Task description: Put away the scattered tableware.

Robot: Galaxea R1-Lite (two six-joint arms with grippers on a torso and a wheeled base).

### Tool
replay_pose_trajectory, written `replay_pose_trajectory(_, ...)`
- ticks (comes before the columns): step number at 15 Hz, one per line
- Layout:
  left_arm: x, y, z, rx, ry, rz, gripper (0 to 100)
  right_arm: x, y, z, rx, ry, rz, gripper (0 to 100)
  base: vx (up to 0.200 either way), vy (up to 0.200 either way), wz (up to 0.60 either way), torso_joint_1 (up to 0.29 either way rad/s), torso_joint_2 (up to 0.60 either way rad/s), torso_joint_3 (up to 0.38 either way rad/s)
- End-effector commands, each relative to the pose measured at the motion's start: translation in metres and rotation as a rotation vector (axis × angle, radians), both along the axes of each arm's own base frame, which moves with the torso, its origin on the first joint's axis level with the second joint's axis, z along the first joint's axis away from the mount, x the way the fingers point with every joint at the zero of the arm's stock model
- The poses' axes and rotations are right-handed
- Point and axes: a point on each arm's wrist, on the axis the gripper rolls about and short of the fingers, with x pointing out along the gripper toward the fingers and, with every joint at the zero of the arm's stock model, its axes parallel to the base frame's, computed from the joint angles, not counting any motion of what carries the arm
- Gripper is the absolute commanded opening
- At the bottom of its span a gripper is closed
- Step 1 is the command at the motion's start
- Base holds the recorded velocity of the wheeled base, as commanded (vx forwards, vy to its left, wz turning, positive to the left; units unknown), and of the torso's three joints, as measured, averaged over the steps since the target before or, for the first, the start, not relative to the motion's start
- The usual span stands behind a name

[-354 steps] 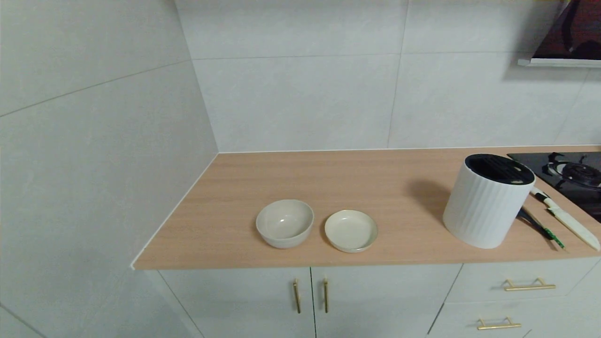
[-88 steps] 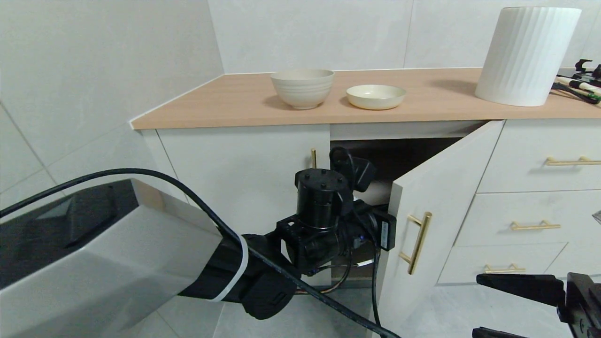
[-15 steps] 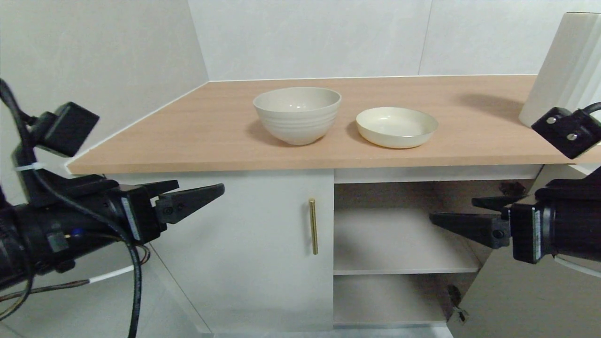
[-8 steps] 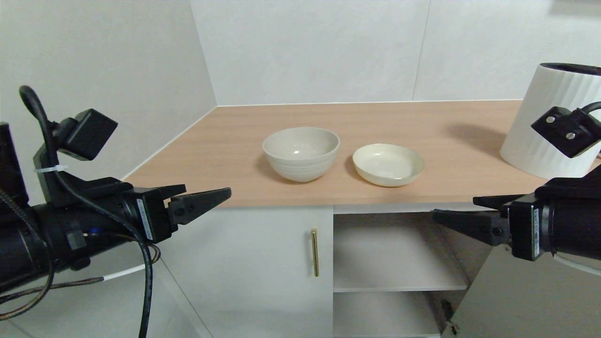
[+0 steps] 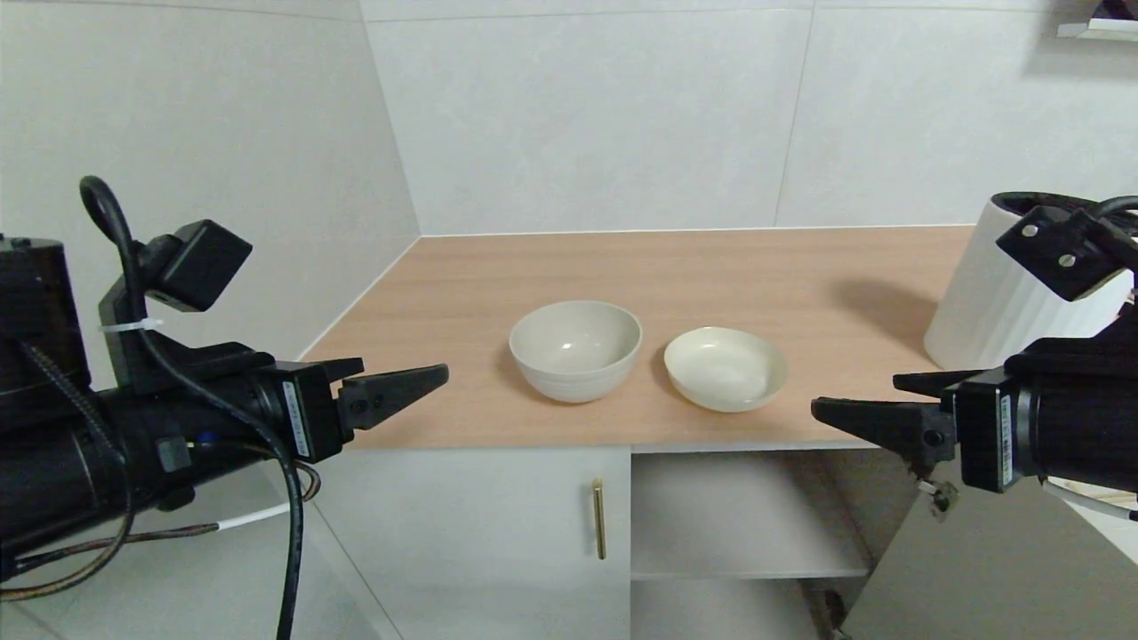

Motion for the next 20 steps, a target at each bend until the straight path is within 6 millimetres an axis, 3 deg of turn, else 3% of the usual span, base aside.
replay_pose_trajectory(1,0.003,-0.001,-0.003,0.003,0.014,0.000,100,0.002,0.001,-0.002,-0.006,0.008,0.000,100,0.000,0.000,0.00,0.217,-0.51,-0.300)
replay_pose_trajectory(4,0.006,-0.002,-0.006,0.009,0.025,-0.001,100,0.005,0.003,-0.004,-0.012,0.015,-0.002,100,0.000,0.000,0.00,0.136,-0.31,-0.173)
replay_pose_trajectory(8,0.019,-0.007,0.004,-0.016,0.021,0.007,100,0.026,0.008,-0.008,-0.031,0.001,-0.031,100,0.000,0.000,0.00,0.010,-0.02,-0.010)
replay_pose_trajectory(9,0.029,-0.011,0.014,-0.060,0.050,0.024,100,0.049,0.014,-0.001,-0.028,0.017,-0.075,100,0.000,0.000,0.00,0.000,0.00,0.000)
replay_pose_trajectory(12,0.032,-0.013,0.024,-0.012,0.180,0.030,100,0.072,0.025,-0.001,0.015,0.181,-0.156,100,0.000,0.000,0.00,0.000,0.00,0.000)
replay_pose_trajectory(14,0.030,-0.018,0.021,0.036,0.302,0.011,100,0.082,0.028,-0.003,0.028,0.231,-0.200,100,0.000,0.000,0.00,0.000,0.00,0.000)
replay_pose_trajectory(17,0.058,-0.037,0.013,-0.115,0.462,0.106,100,0.105,0.034,-0.023,-0.030,0.240,-0.324,100,0.000,0.000,0.00,0.000,0.00,0.000)
replay_pose_trajectory(20,0.078,-0.052,-0.005,-0.125,0.530,0.175,100,0.117,0.035,-0.033,-0.037,0.250,-0.346,100,0.000,0.000,0.00,0.000,0.00,0.000)
